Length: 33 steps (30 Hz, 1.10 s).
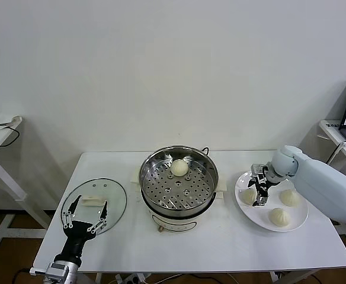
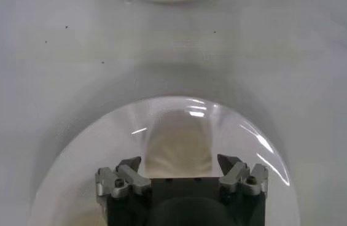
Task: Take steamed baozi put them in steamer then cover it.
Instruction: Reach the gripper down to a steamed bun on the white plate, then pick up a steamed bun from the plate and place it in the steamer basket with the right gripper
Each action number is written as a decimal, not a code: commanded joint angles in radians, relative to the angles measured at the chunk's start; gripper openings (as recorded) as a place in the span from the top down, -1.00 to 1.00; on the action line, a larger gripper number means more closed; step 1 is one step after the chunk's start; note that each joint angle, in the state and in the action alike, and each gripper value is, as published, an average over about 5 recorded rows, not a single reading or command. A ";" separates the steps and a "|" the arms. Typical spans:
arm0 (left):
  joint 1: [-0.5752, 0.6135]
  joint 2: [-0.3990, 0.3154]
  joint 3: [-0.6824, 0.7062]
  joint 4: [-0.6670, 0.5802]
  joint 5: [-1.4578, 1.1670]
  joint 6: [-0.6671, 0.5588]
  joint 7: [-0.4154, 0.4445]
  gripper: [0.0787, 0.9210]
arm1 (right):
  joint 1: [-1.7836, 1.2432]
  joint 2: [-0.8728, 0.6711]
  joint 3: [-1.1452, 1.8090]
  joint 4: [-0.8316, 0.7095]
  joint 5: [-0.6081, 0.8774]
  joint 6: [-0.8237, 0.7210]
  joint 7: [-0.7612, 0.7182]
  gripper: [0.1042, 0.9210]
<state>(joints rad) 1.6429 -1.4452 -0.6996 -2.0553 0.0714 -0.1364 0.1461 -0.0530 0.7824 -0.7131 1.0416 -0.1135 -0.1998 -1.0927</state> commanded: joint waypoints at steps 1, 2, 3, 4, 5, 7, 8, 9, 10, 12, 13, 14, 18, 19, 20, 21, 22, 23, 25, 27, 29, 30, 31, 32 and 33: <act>0.001 -0.001 0.000 0.002 0.000 0.000 0.000 -0.77 | -0.009 0.011 0.011 -0.015 -0.009 0.003 0.001 -0.76; 0.001 -0.001 -0.001 0.002 0.000 0.000 0.000 -0.77 | -0.009 0.012 0.010 -0.016 -0.010 0.003 0.001 -0.76; 0.001 -0.001 -0.001 0.002 0.000 0.000 0.000 -0.77 | -0.008 0.012 0.010 -0.018 -0.011 0.003 0.002 -0.76; 0.001 -0.002 0.000 0.002 0.000 0.000 0.000 -0.77 | -0.008 0.013 0.010 -0.019 -0.011 0.003 0.001 -0.74; 0.001 -0.003 0.000 0.002 0.000 0.000 0.000 -0.77 | -0.008 0.014 0.010 -0.020 -0.012 0.003 0.001 -0.70; 0.001 -0.004 0.001 0.002 0.000 0.000 0.000 -0.77 | -0.009 0.017 0.010 -0.022 -0.013 0.003 0.002 -0.60; 0.001 -0.004 0.001 0.001 0.000 -0.001 0.000 -0.77 | -0.009 0.019 0.010 -0.022 -0.014 0.004 0.003 -0.53; 0.001 -0.005 0.001 0.001 0.000 -0.001 0.000 -0.77 | -0.009 0.020 0.011 -0.023 -0.014 0.004 0.003 -0.49; 0.002 -0.005 0.000 0.001 0.000 -0.001 0.000 -0.77 | -0.009 0.021 0.011 -0.023 -0.014 0.005 0.004 -0.46; 0.002 -0.005 -0.001 0.001 0.000 -0.001 0.000 -0.77 | -0.009 0.021 0.011 -0.023 -0.014 0.006 0.003 -0.41; 0.003 -0.005 -0.001 0.000 0.000 -0.001 0.000 -0.77 | -0.009 0.020 0.011 -0.022 -0.014 0.006 0.003 -0.40; 0.003 -0.005 -0.002 -0.001 0.000 -0.001 0.000 -0.77 | -0.008 0.018 0.010 -0.020 -0.013 0.006 0.001 -0.40; 0.006 -0.006 -0.001 -0.004 0.000 -0.001 0.000 -0.77 | 0.000 -0.005 0.002 0.001 -0.006 0.005 -0.012 -0.39; 0.006 -0.006 0.000 -0.005 0.000 -0.001 -0.001 -0.77 | 0.005 -0.015 -0.003 0.009 -0.001 0.004 -0.016 -0.39; 0.006 -0.007 0.001 -0.006 0.000 -0.001 -0.001 -0.77 | 0.015 -0.028 -0.013 0.022 0.009 0.001 -0.020 -0.39; 0.007 -0.007 0.002 -0.007 0.001 -0.001 -0.001 -0.77 | 0.027 -0.042 -0.026 0.034 0.020 -0.002 -0.024 -0.39; 0.007 -0.007 0.004 -0.008 0.001 -0.001 -0.001 -0.77 | 0.047 -0.059 -0.046 0.050 0.035 -0.006 -0.029 -0.39; 0.008 -0.007 0.005 -0.009 0.002 -0.001 -0.001 -0.77 | 0.072 -0.080 -0.071 0.068 0.055 -0.011 -0.033 -0.39; 0.008 -0.007 0.008 -0.011 0.003 0.000 -0.002 -0.77 | 0.128 -0.120 -0.124 0.108 0.099 -0.022 -0.041 -0.39; 0.008 -0.008 0.011 -0.013 0.005 0.000 -0.003 -0.77 | 0.202 -0.162 -0.179 0.157 0.154 -0.037 -0.047 -0.39; 0.008 -0.008 0.013 -0.014 0.007 0.000 -0.004 -0.77 | 0.278 -0.201 -0.234 0.210 0.210 -0.055 -0.052 -0.39; 0.008 -0.008 0.014 -0.015 0.008 0.000 -0.004 -0.77 | 0.320 -0.223 -0.269 0.240 0.241 -0.066 -0.054 -0.39; 0.007 -0.008 0.014 -0.014 0.008 0.000 -0.004 -0.77 | 0.357 -0.243 -0.302 0.270 0.269 -0.077 -0.057 -0.39; 0.007 -0.009 0.015 -0.014 0.009 0.000 -0.004 -0.77 | 0.389 -0.259 -0.330 0.299 0.292 -0.089 -0.062 -0.39; 0.007 -0.009 0.015 -0.014 0.009 -0.001 -0.004 -0.77 | 0.429 -0.275 -0.362 0.331 0.316 -0.105 -0.071 -0.39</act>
<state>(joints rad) 1.6501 -1.4531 -0.6862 -2.0701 0.0785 -0.1373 0.1427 0.1228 0.6485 -0.8678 1.1812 0.0195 -0.2448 -1.1407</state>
